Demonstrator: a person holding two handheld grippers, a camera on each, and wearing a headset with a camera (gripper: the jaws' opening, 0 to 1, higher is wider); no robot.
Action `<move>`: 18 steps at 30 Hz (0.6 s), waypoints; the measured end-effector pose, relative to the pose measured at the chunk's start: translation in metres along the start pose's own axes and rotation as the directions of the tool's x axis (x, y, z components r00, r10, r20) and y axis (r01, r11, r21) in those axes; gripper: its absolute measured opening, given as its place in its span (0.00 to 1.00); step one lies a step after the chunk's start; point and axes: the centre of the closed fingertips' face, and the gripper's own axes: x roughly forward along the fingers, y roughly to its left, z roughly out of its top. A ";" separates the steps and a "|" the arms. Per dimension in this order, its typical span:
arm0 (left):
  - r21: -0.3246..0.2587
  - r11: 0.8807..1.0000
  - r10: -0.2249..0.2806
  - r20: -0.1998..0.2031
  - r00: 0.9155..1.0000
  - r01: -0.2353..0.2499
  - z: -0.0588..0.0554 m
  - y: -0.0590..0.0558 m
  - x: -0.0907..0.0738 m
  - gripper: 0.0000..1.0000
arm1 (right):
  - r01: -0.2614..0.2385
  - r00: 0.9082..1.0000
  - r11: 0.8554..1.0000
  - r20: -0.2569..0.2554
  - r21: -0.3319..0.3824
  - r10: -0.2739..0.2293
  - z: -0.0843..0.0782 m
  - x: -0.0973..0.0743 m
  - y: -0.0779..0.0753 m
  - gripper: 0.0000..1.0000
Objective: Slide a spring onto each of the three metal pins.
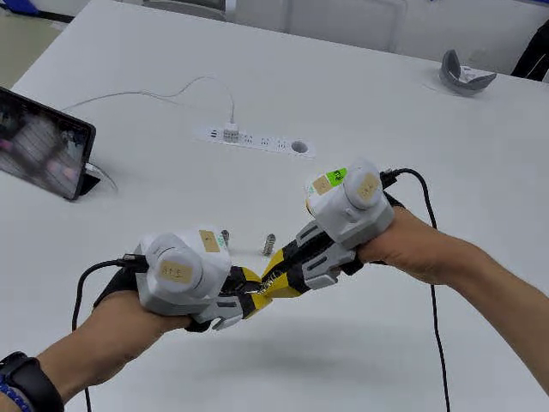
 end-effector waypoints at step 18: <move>-0.066 0.996 0.059 0.037 0.998 -0.056 -0.006 0.007 -0.007 0.17 | 0.039 0.997 0.996 0.056 0.080 -0.044 -0.010 -0.006 -0.003 0.12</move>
